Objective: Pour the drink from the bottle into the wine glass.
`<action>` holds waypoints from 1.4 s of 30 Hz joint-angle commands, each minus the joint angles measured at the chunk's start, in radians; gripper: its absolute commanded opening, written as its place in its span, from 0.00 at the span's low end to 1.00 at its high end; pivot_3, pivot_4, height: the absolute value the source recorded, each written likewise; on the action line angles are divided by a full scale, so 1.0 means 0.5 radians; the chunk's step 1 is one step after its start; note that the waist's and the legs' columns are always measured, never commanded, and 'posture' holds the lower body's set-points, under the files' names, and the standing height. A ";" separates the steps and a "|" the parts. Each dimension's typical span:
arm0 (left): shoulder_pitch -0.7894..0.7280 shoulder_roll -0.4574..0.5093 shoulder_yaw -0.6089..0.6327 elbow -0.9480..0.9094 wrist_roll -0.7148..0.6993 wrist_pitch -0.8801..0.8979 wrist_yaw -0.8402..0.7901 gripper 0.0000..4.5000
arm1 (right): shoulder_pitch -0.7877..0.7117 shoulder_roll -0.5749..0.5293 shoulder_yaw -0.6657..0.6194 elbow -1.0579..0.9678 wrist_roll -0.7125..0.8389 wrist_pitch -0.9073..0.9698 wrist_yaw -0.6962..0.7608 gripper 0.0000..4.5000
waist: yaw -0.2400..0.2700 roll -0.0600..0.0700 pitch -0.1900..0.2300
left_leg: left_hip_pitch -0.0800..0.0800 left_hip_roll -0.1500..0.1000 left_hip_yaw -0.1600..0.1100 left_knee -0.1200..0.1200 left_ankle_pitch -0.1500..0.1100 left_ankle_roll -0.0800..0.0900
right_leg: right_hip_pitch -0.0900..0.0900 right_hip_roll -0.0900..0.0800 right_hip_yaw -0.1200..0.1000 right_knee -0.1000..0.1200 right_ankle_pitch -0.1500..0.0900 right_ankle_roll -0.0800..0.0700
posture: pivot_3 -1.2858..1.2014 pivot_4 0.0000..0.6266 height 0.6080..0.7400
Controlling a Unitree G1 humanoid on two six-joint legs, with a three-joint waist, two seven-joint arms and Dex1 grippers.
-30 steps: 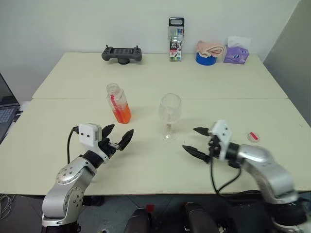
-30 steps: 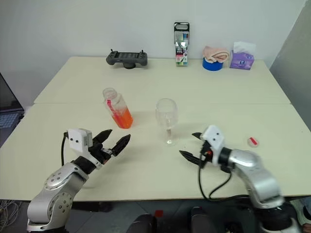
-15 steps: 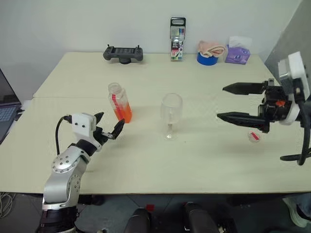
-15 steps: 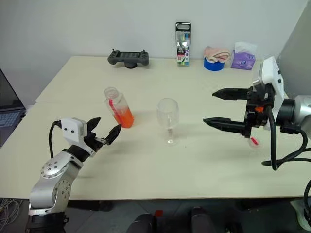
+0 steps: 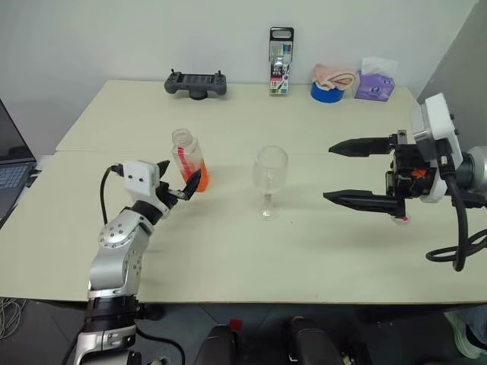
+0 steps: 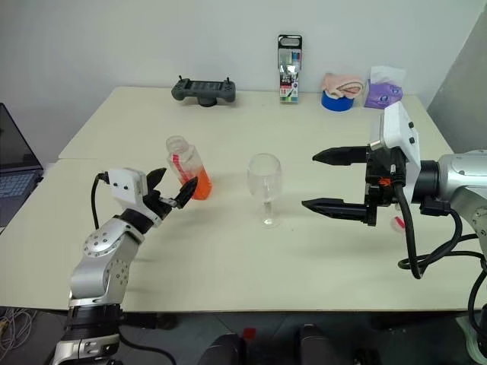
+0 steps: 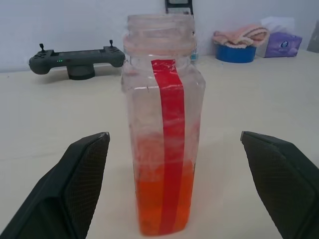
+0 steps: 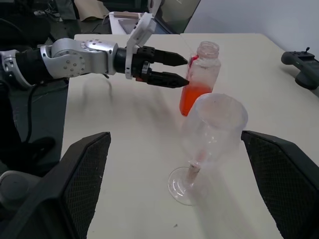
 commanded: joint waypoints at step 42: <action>-1.004 0.056 -0.397 0.711 0.309 -0.482 -0.533 0.40 | 0.125 0.241 -0.158 -0.079 -0.234 0.028 -0.679 1.00 | 0.021 -0.001 0.001 | -0.007 -0.002 -0.002 0.001 0.001 -0.001 | -0.005 -0.001 -0.001 0.001 0.002 -0.001 | 0.52 0.24 1.00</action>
